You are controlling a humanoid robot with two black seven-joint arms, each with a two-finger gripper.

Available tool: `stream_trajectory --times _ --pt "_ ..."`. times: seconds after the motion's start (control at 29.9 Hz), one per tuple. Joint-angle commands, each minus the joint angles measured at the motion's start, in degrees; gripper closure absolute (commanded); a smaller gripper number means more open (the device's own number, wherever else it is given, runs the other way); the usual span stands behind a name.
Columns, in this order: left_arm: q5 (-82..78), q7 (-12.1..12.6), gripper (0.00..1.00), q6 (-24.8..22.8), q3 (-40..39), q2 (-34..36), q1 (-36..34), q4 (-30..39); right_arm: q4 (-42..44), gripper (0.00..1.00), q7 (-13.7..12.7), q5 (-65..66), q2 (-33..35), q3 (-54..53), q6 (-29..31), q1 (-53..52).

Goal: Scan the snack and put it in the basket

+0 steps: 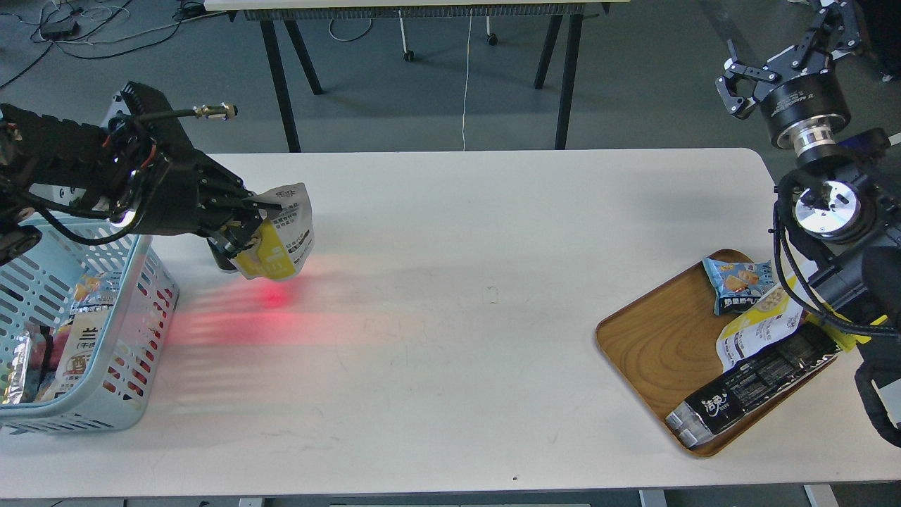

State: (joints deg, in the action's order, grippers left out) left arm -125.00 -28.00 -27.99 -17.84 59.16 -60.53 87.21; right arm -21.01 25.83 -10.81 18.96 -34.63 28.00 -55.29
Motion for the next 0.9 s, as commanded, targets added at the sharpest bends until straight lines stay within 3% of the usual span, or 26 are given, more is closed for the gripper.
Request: stream_trajectory --times 0.0,0.1,0.3,0.6,0.67,0.87 --pt "0.0 0.0 1.0 -0.01 -3.67 2.8 -0.03 1.9 -0.08 0.01 0.01 0.0 0.9 -0.08 0.0 0.09" --pt "0.0 0.0 0.98 -0.01 -9.21 5.96 0.23 2.17 -0.08 0.01 0.01 0.0 1.86 -0.08 0.0 0.27" --pt "0.0 0.0 0.98 -0.01 -11.51 15.09 0.06 2.08 -0.08 0.01 0.01 0.0 3.1 0.0 0.0 0.36" --pt "7.93 0.0 0.99 -0.01 -8.18 27.14 0.67 -4.67 -0.08 0.01 0.01 0.0 3.1 0.0 0.0 0.18" --pt "7.93 0.0 0.99 1.87 -4.76 29.25 0.67 -5.91 -0.08 0.01 0.01 0.0 3.01 -0.08 0.0 0.27" --pt "7.84 0.0 0.99 13.56 9.56 32.42 0.67 -5.65 0.01 0.01 0.01 0.0 2.57 0.0 0.0 0.36"
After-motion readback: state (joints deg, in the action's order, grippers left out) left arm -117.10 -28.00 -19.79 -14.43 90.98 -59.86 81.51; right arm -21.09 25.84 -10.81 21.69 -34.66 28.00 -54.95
